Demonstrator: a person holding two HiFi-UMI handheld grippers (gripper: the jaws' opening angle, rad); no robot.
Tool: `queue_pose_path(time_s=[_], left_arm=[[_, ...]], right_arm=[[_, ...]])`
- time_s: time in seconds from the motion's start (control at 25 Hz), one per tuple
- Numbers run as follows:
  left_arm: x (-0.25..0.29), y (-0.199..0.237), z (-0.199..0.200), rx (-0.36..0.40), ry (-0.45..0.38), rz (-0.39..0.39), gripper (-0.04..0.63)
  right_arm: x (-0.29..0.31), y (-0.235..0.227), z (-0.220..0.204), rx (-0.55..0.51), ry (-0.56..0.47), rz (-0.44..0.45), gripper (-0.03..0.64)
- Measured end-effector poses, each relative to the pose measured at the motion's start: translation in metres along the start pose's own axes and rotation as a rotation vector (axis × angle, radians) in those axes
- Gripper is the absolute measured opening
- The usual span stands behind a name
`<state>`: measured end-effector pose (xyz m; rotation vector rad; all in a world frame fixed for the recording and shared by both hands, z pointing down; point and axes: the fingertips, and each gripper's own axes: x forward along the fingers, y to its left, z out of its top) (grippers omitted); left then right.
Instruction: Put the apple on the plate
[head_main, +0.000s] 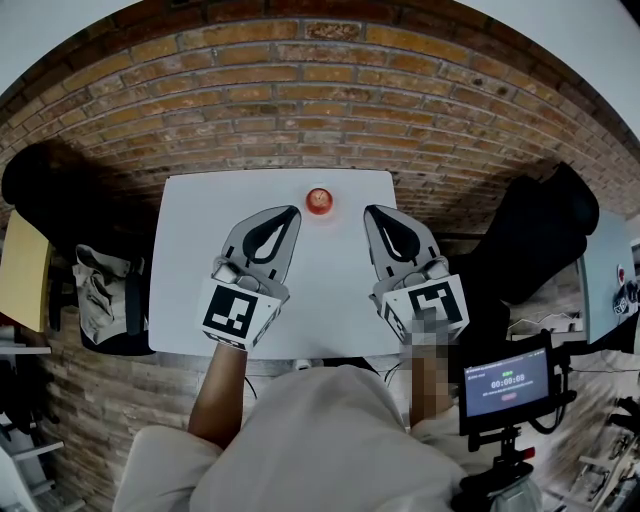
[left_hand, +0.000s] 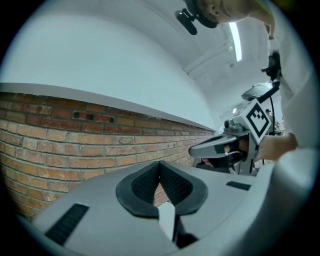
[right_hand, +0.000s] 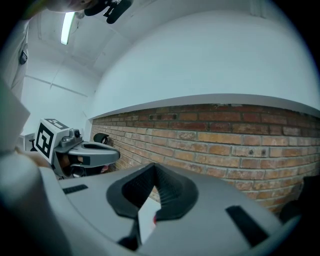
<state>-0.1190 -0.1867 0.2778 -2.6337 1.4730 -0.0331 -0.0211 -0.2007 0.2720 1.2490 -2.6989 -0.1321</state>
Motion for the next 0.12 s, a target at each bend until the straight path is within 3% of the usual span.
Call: queue_pose_path(time_s=[0.12], left_arm=[[0.0013, -0.0037, 0.0034, -0.013, -0.021, -0.017, 0.008]], right_arm=[[-0.0010, -0.0020, -0.0028, 0.003, 0.004, -0.003, 0.002]])
